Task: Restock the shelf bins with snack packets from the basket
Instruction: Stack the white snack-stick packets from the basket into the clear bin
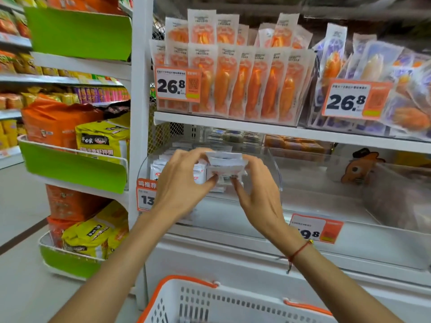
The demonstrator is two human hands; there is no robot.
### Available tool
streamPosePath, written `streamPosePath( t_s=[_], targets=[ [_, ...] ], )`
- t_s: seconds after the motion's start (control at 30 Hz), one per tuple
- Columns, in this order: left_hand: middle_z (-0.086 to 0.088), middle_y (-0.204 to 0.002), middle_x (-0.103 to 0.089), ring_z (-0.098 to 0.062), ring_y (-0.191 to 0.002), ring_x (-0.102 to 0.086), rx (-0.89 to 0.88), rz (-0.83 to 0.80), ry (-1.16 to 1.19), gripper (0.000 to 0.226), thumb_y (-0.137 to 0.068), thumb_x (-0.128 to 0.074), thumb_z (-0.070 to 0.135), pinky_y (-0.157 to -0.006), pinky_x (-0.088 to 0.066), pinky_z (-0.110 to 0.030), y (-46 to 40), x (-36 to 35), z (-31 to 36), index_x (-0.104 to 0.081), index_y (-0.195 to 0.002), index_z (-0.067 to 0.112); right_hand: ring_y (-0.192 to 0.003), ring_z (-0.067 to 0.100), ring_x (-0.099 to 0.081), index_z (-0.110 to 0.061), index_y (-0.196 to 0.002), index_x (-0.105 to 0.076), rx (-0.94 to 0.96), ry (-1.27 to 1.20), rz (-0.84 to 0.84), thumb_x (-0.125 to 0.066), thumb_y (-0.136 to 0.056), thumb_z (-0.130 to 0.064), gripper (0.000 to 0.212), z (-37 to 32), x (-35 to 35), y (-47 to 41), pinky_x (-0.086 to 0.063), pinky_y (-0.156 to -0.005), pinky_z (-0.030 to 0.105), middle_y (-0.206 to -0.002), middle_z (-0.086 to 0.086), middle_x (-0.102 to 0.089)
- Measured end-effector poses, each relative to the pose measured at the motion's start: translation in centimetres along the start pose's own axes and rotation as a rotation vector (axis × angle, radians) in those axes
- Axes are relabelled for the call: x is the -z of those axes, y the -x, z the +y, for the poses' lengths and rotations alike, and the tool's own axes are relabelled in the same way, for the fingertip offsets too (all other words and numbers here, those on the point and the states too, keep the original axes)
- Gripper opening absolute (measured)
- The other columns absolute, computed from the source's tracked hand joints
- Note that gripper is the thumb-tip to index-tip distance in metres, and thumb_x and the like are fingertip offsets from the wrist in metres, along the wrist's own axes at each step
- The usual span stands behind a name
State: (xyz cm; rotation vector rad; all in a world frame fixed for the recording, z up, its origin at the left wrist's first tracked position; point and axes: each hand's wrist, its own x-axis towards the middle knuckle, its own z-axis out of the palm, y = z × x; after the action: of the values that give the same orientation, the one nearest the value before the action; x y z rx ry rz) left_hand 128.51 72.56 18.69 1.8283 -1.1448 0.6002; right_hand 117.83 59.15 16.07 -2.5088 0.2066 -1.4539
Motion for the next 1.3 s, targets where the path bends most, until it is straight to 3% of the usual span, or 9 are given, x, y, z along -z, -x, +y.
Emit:
streamPosePath(
  t_s=[0.13,0.27,0.6,0.77,0.93,1.03,1.13,1.2,1.3],
  targets=[
    [0.014,-0.107,-0.061,-0.013,-0.099,-0.053,-0.050,-0.123,-0.126,0.051,-0.078,-0.071,0.036,-0.076,-0.041,-0.029,-3.5,-1.8,-1.3,-0.046,-0.123,0.030,-0.095,0.022,-0.057,-0.020,-0.118,-0.042,-0.112,0.013,-0.116,-0.058,-0.090,-0.017,0.032,1.8,-1.1,-2.0,-0.049,-0.069,0.040,-0.108,0.000,-0.057],
    [0.004,-0.104,-0.064,-0.021,-0.101,-0.053,-0.042,-0.137,-0.263,0.044,-0.078,-0.070,0.037,-0.082,-0.038,-0.033,-6.3,-4.2,-2.6,-0.051,-0.115,0.024,-0.100,0.030,-0.057,-0.017,-0.120,-0.038,-0.277,0.082,-0.239,-0.059,-0.090,-0.019,0.038,3.4,-2.6,-4.3,-0.048,-0.072,0.041,-0.116,0.003,-0.058],
    [-0.004,-0.131,-0.048,-0.025,-0.128,-0.031,0.083,-0.351,-0.669,0.044,-0.074,-0.070,0.042,-0.099,-0.030,-0.038,-10.3,-9.4,-5.9,-0.062,-0.114,0.026,-0.108,0.038,-0.058,-0.007,-0.123,-0.037,-0.595,0.112,-0.525,-0.057,-0.089,-0.013,0.040,7.9,-9.3,-7.4,-0.050,-0.086,0.044,-0.118,0.015,-0.059],
    [-0.006,-0.137,-0.039,-0.027,-0.133,-0.024,0.063,-0.447,-0.788,0.050,-0.078,-0.064,0.046,-0.104,-0.027,-0.036,-11.1,-11.5,-7.7,-0.057,-0.122,0.023,-0.113,0.038,-0.055,-0.002,-0.128,-0.030,-0.738,0.104,-0.604,-0.063,-0.084,-0.008,0.056,9.6,-12.1,-8.0,-0.049,-0.090,0.043,-0.125,0.019,-0.052],
    [-0.007,-0.136,-0.039,-0.026,-0.130,-0.028,0.025,-0.405,-0.718,0.056,-0.080,-0.064,0.042,-0.102,-0.030,-0.036,-11.4,-11.8,-7.9,-0.050,-0.127,0.016,-0.112,0.035,-0.056,-0.004,-0.122,-0.046,-0.772,0.126,-0.621,-0.065,-0.082,-0.014,0.045,10.6,-13.4,-8.5,-0.051,-0.091,0.041,-0.121,0.016,-0.056],
    [-0.001,-0.134,-0.044,-0.024,-0.130,-0.029,-0.177,-0.380,-0.645,0.034,-0.084,-0.059,0.034,-0.104,-0.028,-0.036,-11.3,-10.8,-7.8,-0.059,-0.116,0.022,-0.105,0.033,-0.060,-0.006,-0.110,-0.058,-0.766,0.134,-0.641,-0.060,-0.085,-0.017,0.028,10.9,-13.5,-8.2,-0.050,-0.083,0.032,-0.113,0.014,-0.061],
    [0.004,-0.133,-0.047,-0.021,-0.132,-0.029,-0.389,-0.594,-0.716,0.028,-0.091,-0.046,0.031,-0.108,-0.023,-0.036,-11.3,-10.0,-7.4,-0.063,-0.113,0.032,-0.101,0.031,-0.062,-0.007,-0.108,-0.061,-0.771,0.119,-0.621,-0.060,-0.084,-0.020,0.027,11.3,-13.5,-7.9,-0.053,-0.084,0.032,-0.110,0.012,-0.063],
    [0.002,-0.139,-0.042,-0.023,-0.136,-0.024,-0.328,-0.803,-0.763,0.035,-0.095,-0.037,0.035,-0.111,-0.022,-0.039,-11.6,-10.2,-7.3,-0.057,-0.124,0.034,-0.098,0.031,-0.064,-0.008,-0.108,-0.062,-0.768,0.100,-0.619,-0.062,-0.083,-0.022,0.028,11.2,-13.3,-7.8,-0.055,-0.085,0.037,-0.109,0.013,-0.065],
    [-0.003,-0.146,-0.033,-0.027,-0.136,-0.022,-0.240,-0.942,-0.830,0.045,-0.095,-0.031,0.040,-0.112,-0.023,-0.041,-11.9,-10.8,-7.3,-0.044,-0.137,0.029,-0.097,0.032,-0.065,-0.009,-0.113,-0.060,-0.730,0.074,-0.644,-0.062,-0.085,-0.023,0.031,10.8,-13.3,-7.7,-0.055,-0.087,0.040,-0.110,0.013,-0.066]
  ],
)
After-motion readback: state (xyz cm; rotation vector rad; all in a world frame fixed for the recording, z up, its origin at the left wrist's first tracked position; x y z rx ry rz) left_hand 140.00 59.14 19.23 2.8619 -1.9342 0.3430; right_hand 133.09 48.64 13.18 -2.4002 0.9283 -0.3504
